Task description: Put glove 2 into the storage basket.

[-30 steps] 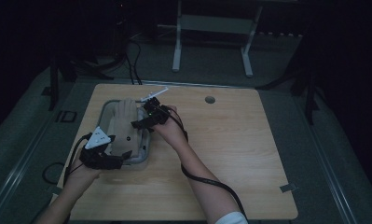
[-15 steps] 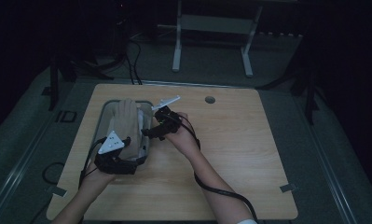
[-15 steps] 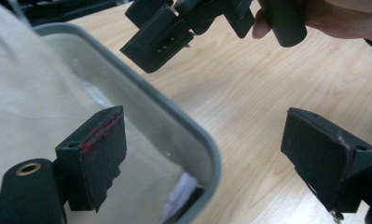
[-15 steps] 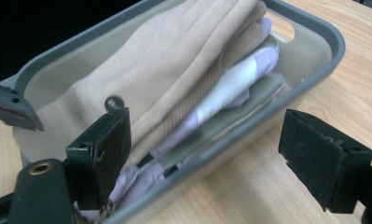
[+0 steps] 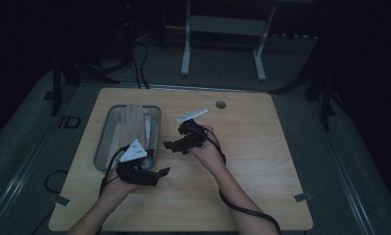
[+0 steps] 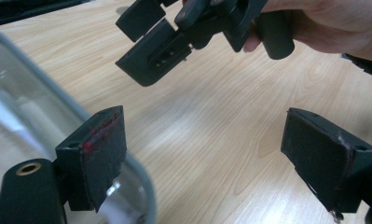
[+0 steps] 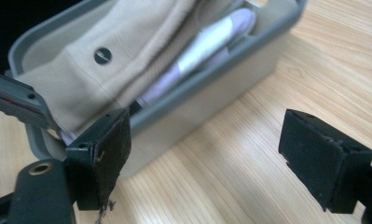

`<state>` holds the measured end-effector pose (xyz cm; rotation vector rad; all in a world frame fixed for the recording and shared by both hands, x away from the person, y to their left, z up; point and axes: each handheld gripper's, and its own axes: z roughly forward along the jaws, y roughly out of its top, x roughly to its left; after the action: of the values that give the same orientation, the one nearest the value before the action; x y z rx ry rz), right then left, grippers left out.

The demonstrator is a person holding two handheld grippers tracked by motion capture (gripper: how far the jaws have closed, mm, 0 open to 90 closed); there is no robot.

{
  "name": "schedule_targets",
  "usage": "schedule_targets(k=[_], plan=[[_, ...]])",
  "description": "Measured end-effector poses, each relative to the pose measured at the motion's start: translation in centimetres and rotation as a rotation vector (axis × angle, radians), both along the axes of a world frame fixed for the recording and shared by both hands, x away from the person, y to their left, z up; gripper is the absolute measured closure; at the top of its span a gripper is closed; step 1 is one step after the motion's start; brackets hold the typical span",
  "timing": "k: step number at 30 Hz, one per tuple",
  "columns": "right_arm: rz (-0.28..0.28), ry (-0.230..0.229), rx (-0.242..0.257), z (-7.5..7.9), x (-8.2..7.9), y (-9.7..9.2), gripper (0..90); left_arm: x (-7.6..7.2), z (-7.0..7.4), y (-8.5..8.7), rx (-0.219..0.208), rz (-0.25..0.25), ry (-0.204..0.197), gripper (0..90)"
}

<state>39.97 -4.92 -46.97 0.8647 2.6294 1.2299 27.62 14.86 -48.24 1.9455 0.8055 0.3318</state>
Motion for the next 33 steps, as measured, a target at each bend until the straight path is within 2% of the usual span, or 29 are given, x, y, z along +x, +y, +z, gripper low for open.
schedule_targets(k=[7, 10, 12, 16, 22, 29, 33], plan=[[-0.032, -0.015, -0.028, -1.0, -0.7, -2.4, 16.7, -0.2, -0.9, -1.6, 0.017, -0.05, 0.011, 14.6], [-0.045, -0.01, -0.037, -1.5, -0.8, -3.3, 16.7, -0.2, -1.2, -2.1, 0.012, -0.063, 0.015, 14.6], [-0.056, -0.015, -0.041, -1.7, -1.0, -3.9, 16.5, -0.2, -1.5, -2.5, -0.009, -0.073, 0.017, 14.6], [-0.069, -0.01, -0.048, -2.5, -1.3, -5.1, 16.4, -0.4, -2.2, -3.6, 0.012, -0.105, 0.01, 14.6], [-0.063, -0.004, -0.053, -3.5, -1.9, -6.4, 16.4, -0.5, -3.0, -4.6, 0.035, -0.141, 0.01, 14.6], [-0.051, 0.017, -0.067, -4.9, -2.4, -7.4, 16.3, -0.6, -4.1, -5.4, 0.026, -0.165, 0.028, 14.6], [-0.035, 0.005, -0.066, -5.5, -2.7, -7.9, 16.3, -0.7, -4.8, -5.9, 0.035, -0.193, 0.029, 14.6]])
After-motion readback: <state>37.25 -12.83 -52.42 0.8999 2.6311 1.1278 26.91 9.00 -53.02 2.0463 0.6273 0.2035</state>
